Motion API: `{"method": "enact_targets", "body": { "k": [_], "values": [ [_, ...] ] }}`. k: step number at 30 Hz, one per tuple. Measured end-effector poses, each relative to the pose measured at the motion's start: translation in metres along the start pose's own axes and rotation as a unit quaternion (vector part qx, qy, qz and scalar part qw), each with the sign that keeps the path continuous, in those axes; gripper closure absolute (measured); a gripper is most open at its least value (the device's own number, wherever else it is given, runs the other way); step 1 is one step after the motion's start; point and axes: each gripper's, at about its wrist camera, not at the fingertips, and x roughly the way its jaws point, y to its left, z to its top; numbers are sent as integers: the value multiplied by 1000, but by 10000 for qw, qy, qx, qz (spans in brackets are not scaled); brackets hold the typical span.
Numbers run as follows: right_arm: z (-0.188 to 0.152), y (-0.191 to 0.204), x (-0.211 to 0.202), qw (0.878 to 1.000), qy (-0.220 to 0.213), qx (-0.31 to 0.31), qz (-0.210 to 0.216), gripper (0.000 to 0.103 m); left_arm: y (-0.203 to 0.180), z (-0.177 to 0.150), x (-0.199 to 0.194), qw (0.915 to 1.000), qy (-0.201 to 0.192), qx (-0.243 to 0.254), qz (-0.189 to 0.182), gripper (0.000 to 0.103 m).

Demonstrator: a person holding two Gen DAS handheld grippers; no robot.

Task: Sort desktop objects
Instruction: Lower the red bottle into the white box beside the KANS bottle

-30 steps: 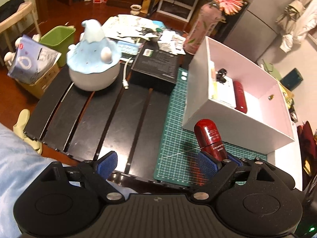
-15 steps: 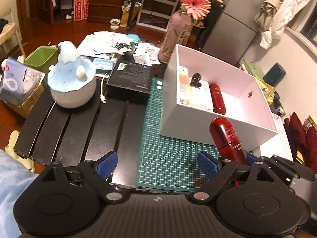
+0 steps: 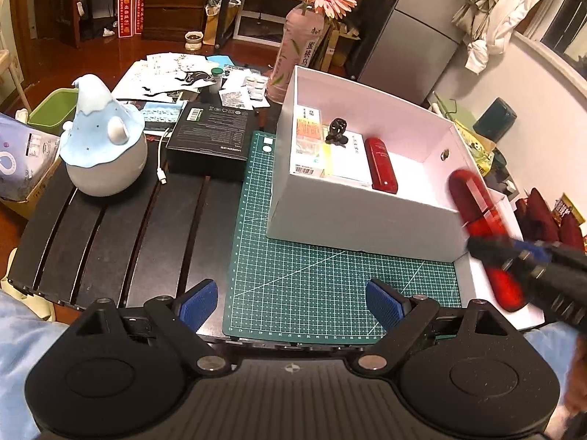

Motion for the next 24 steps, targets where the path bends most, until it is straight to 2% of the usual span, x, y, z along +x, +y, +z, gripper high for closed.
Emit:
{"method": "enact_targets", "body": {
  "k": [9, 18, 24],
  "values": [
    [35, -25, 6, 9991, -89, 211, -354, 74, -7, 3, 4, 9999, -131, -16, 32, 15],
    [50, -45, 29, 9966, 44, 607, -564, 74, -19, 3, 12, 9998, -85, 122, 93, 15],
    [59, -58, 45, 9950, 72, 611, -783, 74, -17, 4, 11, 9999, -143, 59, 6, 15]
  ]
}}
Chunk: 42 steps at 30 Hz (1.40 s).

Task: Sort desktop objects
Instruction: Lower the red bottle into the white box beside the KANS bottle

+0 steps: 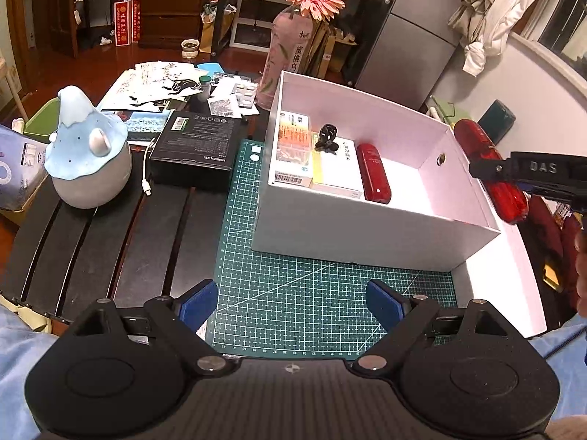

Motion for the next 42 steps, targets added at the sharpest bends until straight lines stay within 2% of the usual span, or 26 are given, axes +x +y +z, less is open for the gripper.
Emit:
{"method": "enact_targets", "body": {
  "k": [17, 25, 42],
  "values": [
    [15, -14, 51, 9994, 113, 81, -308, 74, -7, 0, 3, 9998, -22, 171, -109, 15],
    [24, -14, 70, 9988, 136, -162, -438, 74, -12, 0, 6, 9993, -10, 289, -218, 15],
    [36, -26, 109, 9980, 399, -58, -480, 74, -27, -4, 14, 9971, 15, 744, -168, 15]
  ]
}}
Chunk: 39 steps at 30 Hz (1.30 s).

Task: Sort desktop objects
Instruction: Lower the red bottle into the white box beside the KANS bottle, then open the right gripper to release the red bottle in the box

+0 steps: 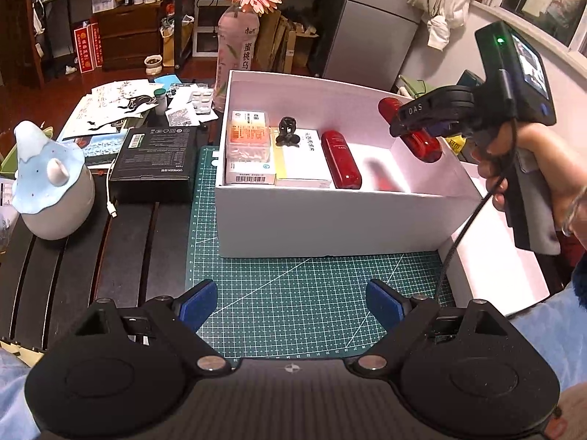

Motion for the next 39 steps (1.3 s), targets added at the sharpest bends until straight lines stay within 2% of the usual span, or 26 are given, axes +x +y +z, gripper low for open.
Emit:
{"method": "enact_targets", "body": {
  "k": [13, 22, 39],
  "values": [
    [6, -18, 28, 9993, 225, 253, -142, 74, -12, -3, 8, 9991, 49, 383, 170, 15],
    [10, -15, 37, 9995, 270, 159, -95, 74, -22, -5, 8, 9972, -60, 695, 261, 15],
    [16, 2, 48, 9990, 430, -97, -110, 74, -19, -3, 13, 9979, 13, 574, 296, 15]
  ]
}}
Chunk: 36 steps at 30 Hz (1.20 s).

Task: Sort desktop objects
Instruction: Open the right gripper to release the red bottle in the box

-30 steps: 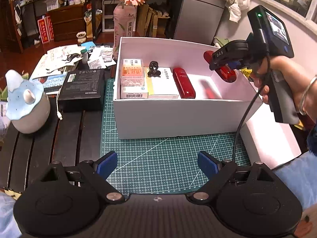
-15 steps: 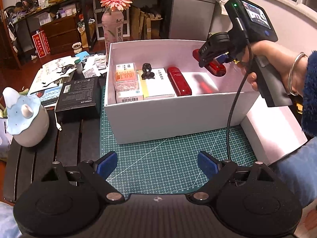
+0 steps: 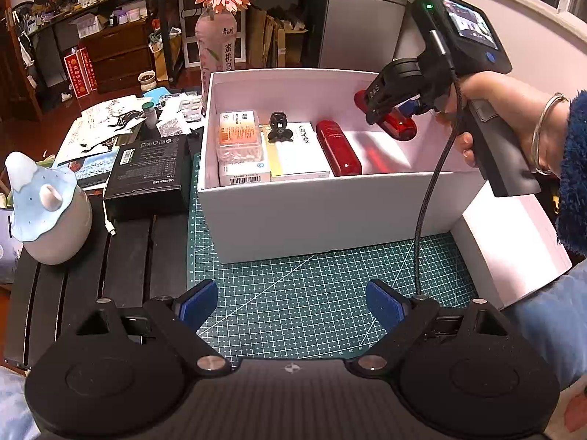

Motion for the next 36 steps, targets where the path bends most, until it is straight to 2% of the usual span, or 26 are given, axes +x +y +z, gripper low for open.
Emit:
{"method": "enact_targets", "body": {
  "k": [8, 36],
  "values": [
    [-4, 8, 18, 9991, 392, -8, -176, 74, 2, 0, 1, 10000, 20, -52, -18, 15],
    [8, 12, 55, 9926, 1170, -131, -295, 74, 7, 1, 5, 9997, 94, -198, -142, 15]
  ]
}}
